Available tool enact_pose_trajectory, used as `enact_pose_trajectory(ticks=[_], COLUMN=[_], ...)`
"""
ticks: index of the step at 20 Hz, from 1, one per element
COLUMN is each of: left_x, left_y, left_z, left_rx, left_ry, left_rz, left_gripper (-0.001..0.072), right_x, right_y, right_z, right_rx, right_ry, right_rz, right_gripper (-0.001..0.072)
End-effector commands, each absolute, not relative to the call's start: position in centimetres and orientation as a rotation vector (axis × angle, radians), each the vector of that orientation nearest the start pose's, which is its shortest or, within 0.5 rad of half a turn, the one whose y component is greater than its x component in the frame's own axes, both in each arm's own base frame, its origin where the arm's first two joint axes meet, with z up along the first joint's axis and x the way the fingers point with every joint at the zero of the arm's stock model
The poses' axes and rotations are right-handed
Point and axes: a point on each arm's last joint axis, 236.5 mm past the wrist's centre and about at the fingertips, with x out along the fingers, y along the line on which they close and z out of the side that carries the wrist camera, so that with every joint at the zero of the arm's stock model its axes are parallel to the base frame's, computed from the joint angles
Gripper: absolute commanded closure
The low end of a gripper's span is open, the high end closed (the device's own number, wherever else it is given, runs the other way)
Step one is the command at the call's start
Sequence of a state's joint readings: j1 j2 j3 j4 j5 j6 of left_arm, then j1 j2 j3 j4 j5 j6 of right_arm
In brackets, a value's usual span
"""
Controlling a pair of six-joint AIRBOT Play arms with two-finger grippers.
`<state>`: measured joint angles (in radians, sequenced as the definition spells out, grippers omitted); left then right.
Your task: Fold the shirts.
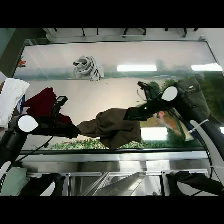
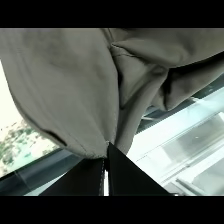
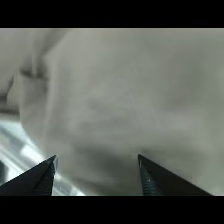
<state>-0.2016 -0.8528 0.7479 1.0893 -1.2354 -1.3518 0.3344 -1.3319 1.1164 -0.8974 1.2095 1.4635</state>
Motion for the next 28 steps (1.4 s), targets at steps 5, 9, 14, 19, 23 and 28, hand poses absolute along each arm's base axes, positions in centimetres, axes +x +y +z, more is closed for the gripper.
enact_pose_trajectory(ticks=[5,9,14,19,23,28], left_x=[22.2,22.3,23.3,27.0,26.5,23.1], left_y=[-14.6,-14.6,-14.9,-15.9,-16.1,-14.5], left_z=[1.0,1.1,2.6,13.1,24.4,35.7], left_rx=[-0.14,-0.14,-0.139,-0.127,-0.121,-0.095], left_ry=[1.291,1.287,1.241,1.012,0.776,0.484], left_rz=[-0.552,-0.55,-0.556,-0.587,-0.616,-0.594], left_gripper=[0.0696,0.0696,0.0696,0.0696,0.0696,0.0697], right_x=[26.0,26.5,26.6,27.1,26.5,29.1], right_y=[28.9,27.1,26.4,25.6,25.4,26.0], right_z=[-3.2,-4.5,-3.1,10.5,24.9,35.1], right_rx=[0.179,0.094,0.071,-0.011,-0.054,-0.096], right_ry=[1.592,1.595,1.563,1.248,0.949,0.676], right_rz=[0.771,0.703,0.706,0.799,0.878,0.885], right_gripper=[0.0046,0.0503,0.0684,0.0685,0.0685,0.0685])
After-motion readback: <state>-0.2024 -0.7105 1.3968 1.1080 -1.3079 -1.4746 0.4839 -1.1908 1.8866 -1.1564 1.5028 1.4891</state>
